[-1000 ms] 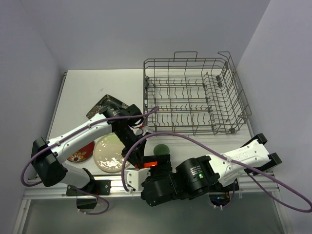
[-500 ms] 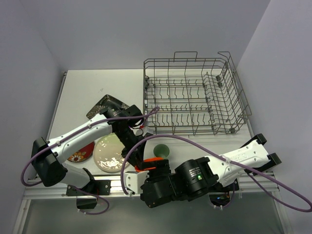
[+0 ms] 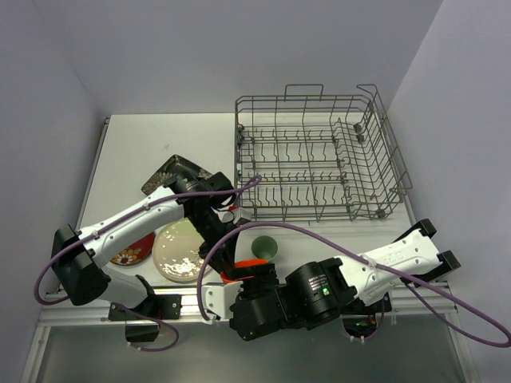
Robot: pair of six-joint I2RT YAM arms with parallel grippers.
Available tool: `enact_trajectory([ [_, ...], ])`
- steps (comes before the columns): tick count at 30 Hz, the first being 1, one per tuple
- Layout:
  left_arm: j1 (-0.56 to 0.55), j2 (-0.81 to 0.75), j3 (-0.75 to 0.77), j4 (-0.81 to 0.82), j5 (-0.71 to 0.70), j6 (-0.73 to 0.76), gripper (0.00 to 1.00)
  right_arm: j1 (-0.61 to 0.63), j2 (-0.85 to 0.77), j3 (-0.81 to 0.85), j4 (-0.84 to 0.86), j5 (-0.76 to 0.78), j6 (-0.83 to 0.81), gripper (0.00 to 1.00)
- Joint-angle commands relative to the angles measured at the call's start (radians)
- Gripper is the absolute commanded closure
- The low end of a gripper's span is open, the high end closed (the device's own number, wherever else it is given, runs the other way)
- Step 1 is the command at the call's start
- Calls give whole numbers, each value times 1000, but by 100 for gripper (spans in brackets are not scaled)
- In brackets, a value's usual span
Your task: Load the mixed dishes into the dish rack
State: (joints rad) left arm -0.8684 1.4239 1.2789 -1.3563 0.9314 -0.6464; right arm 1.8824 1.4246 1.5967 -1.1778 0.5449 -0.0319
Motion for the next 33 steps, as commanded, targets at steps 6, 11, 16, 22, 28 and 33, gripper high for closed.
enact_trajectory([
  [6, -9, -20, 22, -21, 99, 25, 100, -12, -4, -1, 43, 15, 30, 100],
  [11, -9, -10, 28, -20, 104, 25, 100, -17, -1, 0, 44, 0, 61, 100],
  [16, -9, 1, 46, -20, 112, 27, 89, -22, -21, -12, 61, -17, 72, 100],
  [22, -9, 13, 71, -18, 122, 27, 74, -32, -36, -24, 78, -37, 66, 100],
  [28, -11, 15, 66, -18, 122, 30, 63, -46, -50, -41, 92, -69, 67, 100],
  [33, -11, 24, 76, -21, 116, 28, 63, -52, -64, -50, 96, -82, 75, 100],
])
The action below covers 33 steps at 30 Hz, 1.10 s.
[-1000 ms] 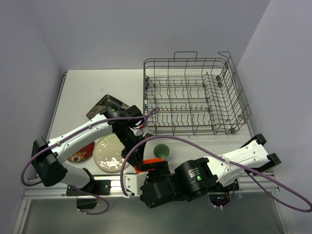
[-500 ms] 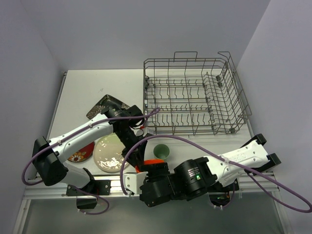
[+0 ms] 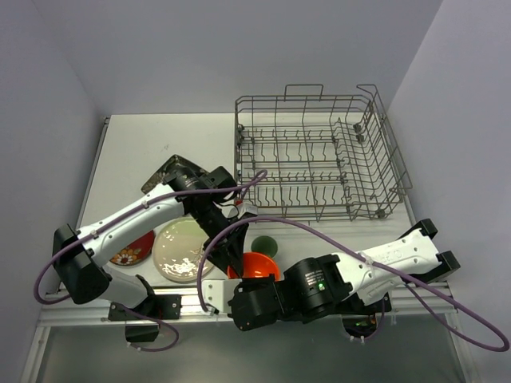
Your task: Load the mixed dishes into the dish rack
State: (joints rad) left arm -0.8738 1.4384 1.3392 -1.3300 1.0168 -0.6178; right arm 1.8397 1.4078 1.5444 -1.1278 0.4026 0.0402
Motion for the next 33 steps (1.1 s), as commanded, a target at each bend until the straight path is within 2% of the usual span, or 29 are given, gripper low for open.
enact_trajectory([
  [1, -4, 11, 17, -49, 26, 0, 62, -10, -47, 6, 45, 59, 4, 100],
  [4, 16, 23, 61, -49, -7, -5, 56, -11, -61, 16, 43, 48, 23, 100],
  [6, 51, 33, 115, -51, -64, -23, 46, -11, -75, 16, 43, 41, 41, 100],
  [8, 139, 39, 187, -51, -98, -28, 37, -13, -87, 0, 45, 38, 56, 100],
  [9, 174, 42, 208, -51, -128, -33, 11, -14, -102, -6, 48, 36, 58, 100],
  [10, 247, 43, 230, -49, -147, -34, 8, -16, -107, -13, 51, 32, 62, 100],
  [13, 355, 59, 313, -48, -223, -31, 5, -23, -116, -20, 56, 25, 76, 100],
  [15, 386, 79, 379, -47, -283, -42, 4, -33, -124, -24, 63, 19, 84, 100],
  [18, 424, 91, 468, -41, -447, -89, 3, -82, -151, -32, 95, 7, 104, 100],
  [20, 437, 86, 521, -23, -576, -118, 3, -198, -177, -36, 146, -55, 115, 100],
  [22, 441, 74, 544, -2, -645, -180, 3, -305, -220, -37, 209, -102, 118, 100],
  [23, 443, 65, 548, 46, -690, -201, 4, -424, -230, -32, 232, -120, 122, 100],
  [25, 441, 5, 517, 130, -702, -290, 4, -554, -239, 2, 290, -203, 125, 100],
  [26, 440, -43, 471, 219, -707, -318, 5, -677, -236, 17, 308, -232, 136, 100],
  [28, 438, -91, 424, 293, -712, -387, 5, -801, -213, 51, 367, -338, 162, 100],
  [29, 435, -131, 385, 325, -715, -401, 7, -860, -204, 57, 387, -373, 174, 100],
  [30, 430, -145, 374, 371, -719, -407, 7, -972, -182, 60, 410, -469, 185, 100],
  [32, 427, -168, 359, 387, -724, -387, 8, -1078, -159, 53, 492, -563, 239, 100],
  [33, 426, -168, 365, 364, -727, -347, 9, -1176, -133, 43, 528, -608, 259, 100],
])
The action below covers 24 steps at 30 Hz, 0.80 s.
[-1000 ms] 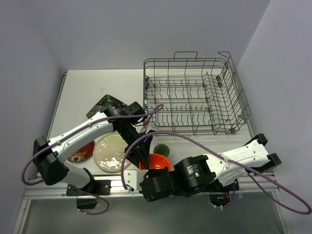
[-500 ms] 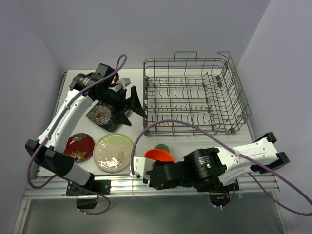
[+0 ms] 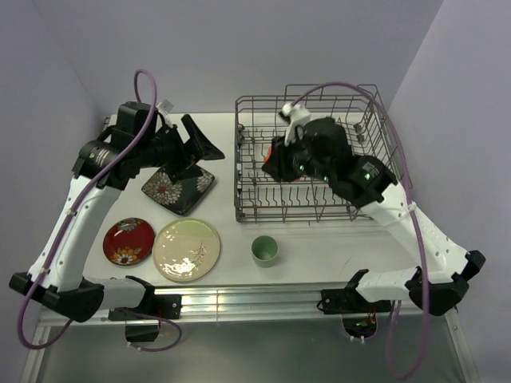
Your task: Load the mixed dishes into the dish rack
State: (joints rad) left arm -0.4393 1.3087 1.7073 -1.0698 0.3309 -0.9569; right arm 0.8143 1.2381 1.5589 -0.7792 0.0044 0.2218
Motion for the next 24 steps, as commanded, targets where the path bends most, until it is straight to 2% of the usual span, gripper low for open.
enact_trajectory([
  [1, -9, -35, 8, 88, -47, 19, 9, -199, 58, 24, 246, -316, 132, 100],
  [5, -18, -32, 6, 19, -93, 118, 10, -371, 183, 7, 428, -507, 276, 100],
  [9, -24, -52, -89, 70, -55, 152, 10, -457, 288, 29, 552, -579, 362, 100],
  [10, -29, -55, -125, 99, -41, 155, 11, -492, 306, 21, 631, -596, 422, 100],
  [12, -30, -52, -143, 106, -41, 167, 11, -527, 351, -22, 733, -646, 491, 100],
  [15, -35, -37, -130, 97, -44, 196, 11, -575, 403, -55, 863, -629, 568, 100],
  [20, -39, -25, -121, 88, -92, 268, 11, -589, 500, 21, 808, -566, 507, 100],
  [24, -41, -16, -153, 116, -41, 270, 12, -596, 534, 32, 787, -515, 472, 100],
])
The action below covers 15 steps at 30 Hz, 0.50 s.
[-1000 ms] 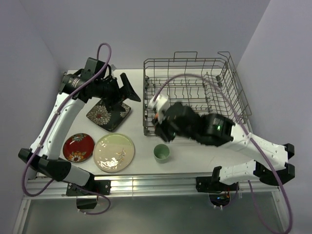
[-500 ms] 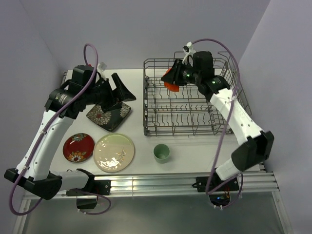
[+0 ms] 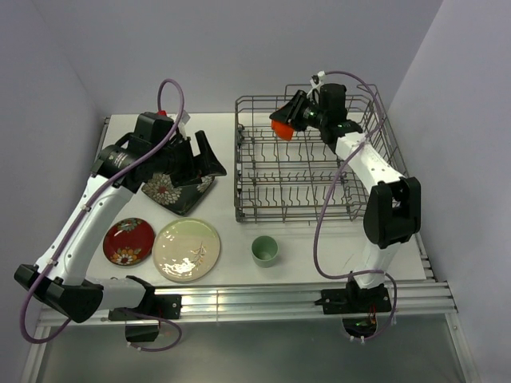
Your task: Load the mixed dishes into the dish rack
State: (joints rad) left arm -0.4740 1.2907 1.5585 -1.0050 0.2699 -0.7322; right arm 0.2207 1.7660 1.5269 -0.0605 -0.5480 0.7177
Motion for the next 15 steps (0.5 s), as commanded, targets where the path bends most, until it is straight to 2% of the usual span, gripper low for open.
enact_trajectory([
  [1, -6, 4, -8, 54, 23, 48, 12, -4, 12, 61, 76, 40, -27, 100],
  [7, -6, 33, 55, -13, -15, 109, 11, -21, 56, 44, 123, 77, -23, 100],
  [15, -6, 35, 38, -18, -8, 137, 11, -47, 119, 70, 123, 102, -23, 100],
])
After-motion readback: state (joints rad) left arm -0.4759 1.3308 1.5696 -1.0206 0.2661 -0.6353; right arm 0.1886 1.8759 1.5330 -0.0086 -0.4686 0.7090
